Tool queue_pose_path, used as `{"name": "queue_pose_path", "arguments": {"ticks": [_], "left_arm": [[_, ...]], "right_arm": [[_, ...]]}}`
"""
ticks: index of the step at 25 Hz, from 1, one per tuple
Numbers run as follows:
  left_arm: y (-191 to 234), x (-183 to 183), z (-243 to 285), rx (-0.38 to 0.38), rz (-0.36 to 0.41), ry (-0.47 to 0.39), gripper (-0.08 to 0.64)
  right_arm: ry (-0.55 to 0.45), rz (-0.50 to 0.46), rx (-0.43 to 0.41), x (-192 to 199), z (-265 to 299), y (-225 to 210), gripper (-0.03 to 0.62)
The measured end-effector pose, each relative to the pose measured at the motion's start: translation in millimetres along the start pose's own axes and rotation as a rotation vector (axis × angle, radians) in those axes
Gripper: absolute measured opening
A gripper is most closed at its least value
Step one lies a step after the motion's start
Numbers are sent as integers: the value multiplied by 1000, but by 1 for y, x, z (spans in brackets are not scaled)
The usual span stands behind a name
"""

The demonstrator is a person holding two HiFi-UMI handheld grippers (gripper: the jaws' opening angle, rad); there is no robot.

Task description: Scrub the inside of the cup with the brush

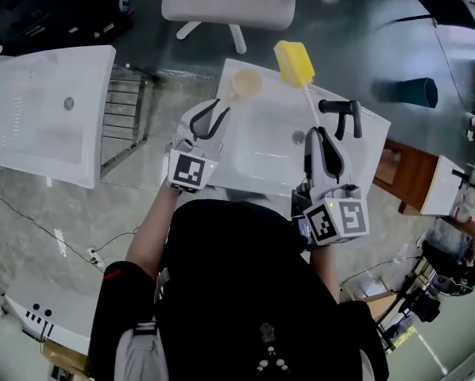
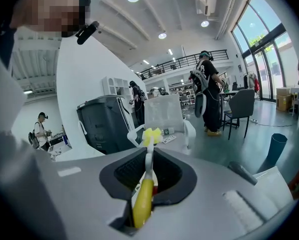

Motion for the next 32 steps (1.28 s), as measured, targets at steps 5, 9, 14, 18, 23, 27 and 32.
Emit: {"name": "queue_pose_path", "arguments": {"ticks": [5,9,14,18,23,27,32], "left_arm": [[0,31,19,19,1,28,175],[-2,52,38,58,71,69,249],[-4,80,56,91,114,126,328],[-2,101,73,119,133,157,364],[1,112,95,146,137,193,391],[5,120,107,162,125,210,393],[5,123,118,181,122,208,396]], "right_arm": [[56,-1,5,14,4,-16,43],[100,-2,15,22,4,-29,43],[140,12,31,32,5,-36,43],[157,18,42,38,9,-43,43],[168,32,66,40,12,-55,43],[173,40,81,41,15,-63,43],[180,55,89,43,18,-68,43]]}}
Point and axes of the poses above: the fingertips, and each gripper's own axes: z forward along the fingers, y to its left, x out of its underside, the point moved 9 cm from there along -z, backward along the fingers, and after that the axes turned 8 degrees about -y, right-handed, at the moved point
